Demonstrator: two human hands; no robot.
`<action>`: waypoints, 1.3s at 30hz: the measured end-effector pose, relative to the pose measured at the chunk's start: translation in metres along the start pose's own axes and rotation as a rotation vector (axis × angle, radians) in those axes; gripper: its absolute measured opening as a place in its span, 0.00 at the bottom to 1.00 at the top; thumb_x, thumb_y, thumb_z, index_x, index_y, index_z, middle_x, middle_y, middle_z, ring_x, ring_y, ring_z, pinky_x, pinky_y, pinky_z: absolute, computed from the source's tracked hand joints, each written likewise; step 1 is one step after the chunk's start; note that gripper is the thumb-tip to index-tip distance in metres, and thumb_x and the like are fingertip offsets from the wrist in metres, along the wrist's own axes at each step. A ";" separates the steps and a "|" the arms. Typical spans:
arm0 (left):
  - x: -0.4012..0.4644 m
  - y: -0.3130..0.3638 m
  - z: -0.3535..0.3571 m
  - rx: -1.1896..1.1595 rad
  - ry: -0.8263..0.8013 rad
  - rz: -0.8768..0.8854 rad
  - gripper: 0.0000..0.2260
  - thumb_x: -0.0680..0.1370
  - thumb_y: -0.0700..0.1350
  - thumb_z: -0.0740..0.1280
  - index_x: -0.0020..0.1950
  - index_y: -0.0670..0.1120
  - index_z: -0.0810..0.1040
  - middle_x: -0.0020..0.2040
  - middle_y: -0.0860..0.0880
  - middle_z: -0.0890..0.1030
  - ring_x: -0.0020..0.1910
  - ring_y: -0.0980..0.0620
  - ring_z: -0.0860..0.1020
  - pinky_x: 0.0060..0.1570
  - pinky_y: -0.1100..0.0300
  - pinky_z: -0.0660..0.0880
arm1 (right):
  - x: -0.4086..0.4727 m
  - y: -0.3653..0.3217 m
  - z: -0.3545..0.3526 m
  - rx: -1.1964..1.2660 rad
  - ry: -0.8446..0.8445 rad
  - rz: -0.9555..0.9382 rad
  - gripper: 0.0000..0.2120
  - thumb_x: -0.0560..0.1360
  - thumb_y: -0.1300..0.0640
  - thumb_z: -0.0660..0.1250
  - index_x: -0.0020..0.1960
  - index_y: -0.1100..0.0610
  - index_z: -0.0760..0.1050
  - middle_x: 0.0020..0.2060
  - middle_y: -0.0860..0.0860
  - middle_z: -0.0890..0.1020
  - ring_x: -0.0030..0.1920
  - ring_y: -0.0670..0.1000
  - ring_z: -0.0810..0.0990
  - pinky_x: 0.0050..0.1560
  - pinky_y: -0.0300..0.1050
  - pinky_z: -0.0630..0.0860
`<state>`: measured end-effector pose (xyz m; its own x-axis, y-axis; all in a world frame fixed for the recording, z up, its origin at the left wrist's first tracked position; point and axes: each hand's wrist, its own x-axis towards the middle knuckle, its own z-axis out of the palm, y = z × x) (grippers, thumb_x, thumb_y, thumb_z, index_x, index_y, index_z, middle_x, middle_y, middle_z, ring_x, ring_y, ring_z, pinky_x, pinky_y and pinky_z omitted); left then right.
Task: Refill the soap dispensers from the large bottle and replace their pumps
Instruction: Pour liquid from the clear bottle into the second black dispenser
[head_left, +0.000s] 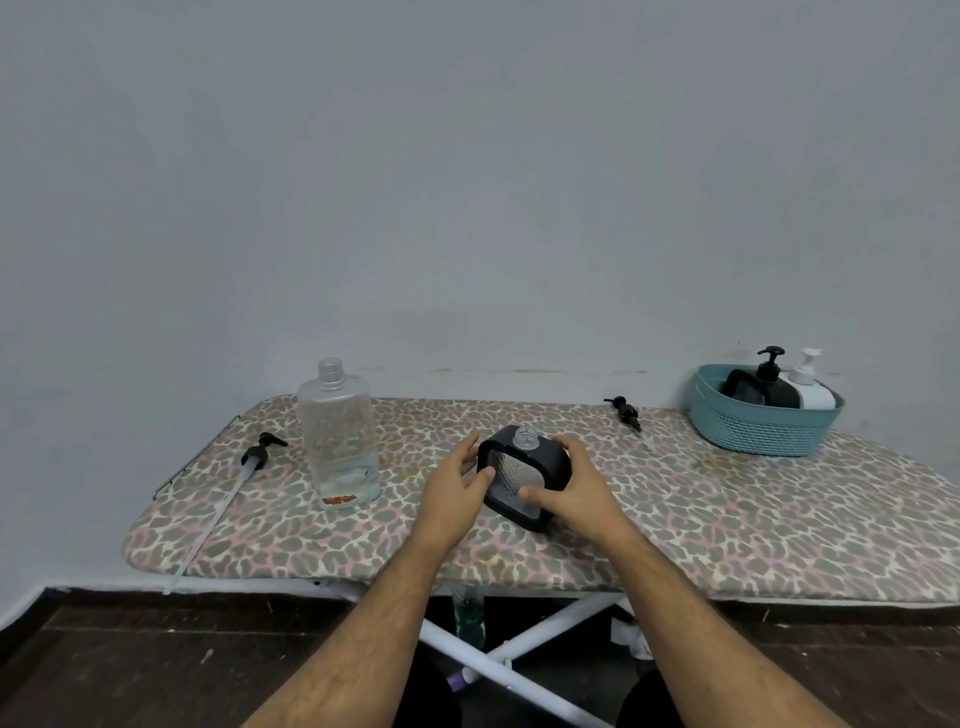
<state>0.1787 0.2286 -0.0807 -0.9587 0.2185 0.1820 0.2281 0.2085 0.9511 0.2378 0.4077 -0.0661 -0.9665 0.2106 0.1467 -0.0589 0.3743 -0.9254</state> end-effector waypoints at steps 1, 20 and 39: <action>-0.003 0.000 -0.004 0.018 0.023 0.015 0.23 0.80 0.43 0.67 0.75 0.52 0.68 0.67 0.53 0.76 0.61 0.60 0.74 0.60 0.64 0.72 | 0.000 0.001 0.001 -0.009 0.013 -0.001 0.31 0.67 0.58 0.79 0.64 0.47 0.67 0.54 0.43 0.80 0.53 0.44 0.80 0.47 0.37 0.76; -0.022 0.010 -0.112 0.199 0.874 0.124 0.23 0.73 0.53 0.74 0.64 0.48 0.71 0.62 0.47 0.73 0.61 0.47 0.72 0.61 0.45 0.73 | -0.005 0.006 0.029 -0.059 0.210 -0.011 0.21 0.69 0.53 0.76 0.56 0.47 0.69 0.45 0.41 0.80 0.43 0.41 0.80 0.32 0.30 0.71; -0.004 -0.010 -0.134 0.119 0.584 0.049 0.30 0.69 0.52 0.79 0.66 0.46 0.73 0.61 0.49 0.75 0.59 0.49 0.76 0.59 0.49 0.77 | -0.007 0.013 0.024 0.042 0.168 -0.021 0.25 0.69 0.57 0.75 0.61 0.45 0.69 0.49 0.42 0.81 0.44 0.35 0.80 0.35 0.31 0.77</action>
<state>0.1572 0.0984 -0.0577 -0.8738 -0.3225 0.3640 0.2595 0.3237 0.9099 0.2383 0.3894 -0.0872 -0.9099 0.3522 0.2189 -0.0921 0.3432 -0.9347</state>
